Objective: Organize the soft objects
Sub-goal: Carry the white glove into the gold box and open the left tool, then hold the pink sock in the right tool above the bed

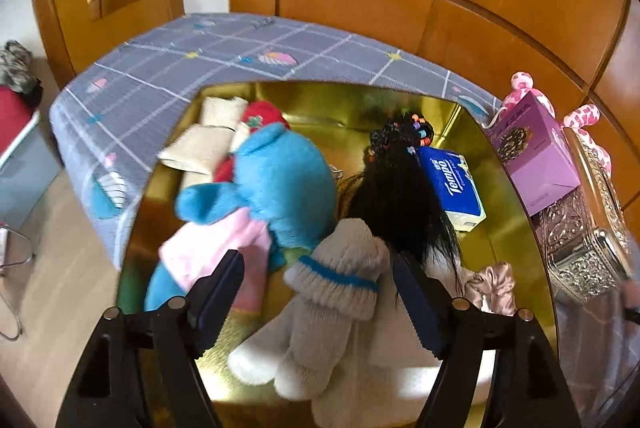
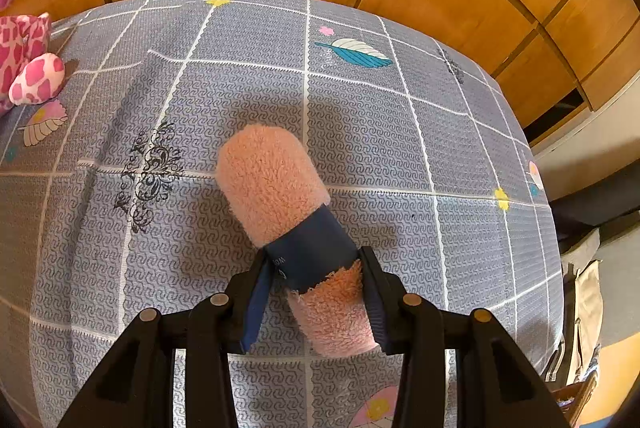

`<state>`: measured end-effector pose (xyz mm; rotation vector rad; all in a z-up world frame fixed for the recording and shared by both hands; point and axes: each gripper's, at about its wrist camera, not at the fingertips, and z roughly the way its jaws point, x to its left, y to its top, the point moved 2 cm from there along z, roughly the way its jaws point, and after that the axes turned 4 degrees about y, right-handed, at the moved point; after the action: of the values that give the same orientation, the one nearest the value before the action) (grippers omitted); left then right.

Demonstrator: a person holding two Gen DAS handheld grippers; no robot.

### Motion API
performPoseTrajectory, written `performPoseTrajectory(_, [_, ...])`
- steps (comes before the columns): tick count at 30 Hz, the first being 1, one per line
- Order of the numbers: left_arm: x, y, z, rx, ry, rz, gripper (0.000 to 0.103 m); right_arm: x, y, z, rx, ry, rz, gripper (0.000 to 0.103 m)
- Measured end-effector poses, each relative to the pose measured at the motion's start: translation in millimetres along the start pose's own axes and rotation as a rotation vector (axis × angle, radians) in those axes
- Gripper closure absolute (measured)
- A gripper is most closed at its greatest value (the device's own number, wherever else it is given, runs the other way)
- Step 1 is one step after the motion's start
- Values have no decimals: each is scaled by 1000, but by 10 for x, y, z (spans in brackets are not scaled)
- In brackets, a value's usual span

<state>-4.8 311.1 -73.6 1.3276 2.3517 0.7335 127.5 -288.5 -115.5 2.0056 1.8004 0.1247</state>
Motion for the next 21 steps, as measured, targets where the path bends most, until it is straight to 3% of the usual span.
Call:
performPoseTrajectory(4, [1, -59, -217, -74, 38, -8, 16, -4, 0, 0, 0, 3, 3, 60])
performPoseTrajectory(9, [-112, -141, -429, -133, 41, 31, 14, -22, 2, 6, 0, 7, 6, 60])
performPoseTrajectory(21, [-372, -237, -508, -146, 31, 103, 12, -21, 2, 11, -2, 20, -2, 60])
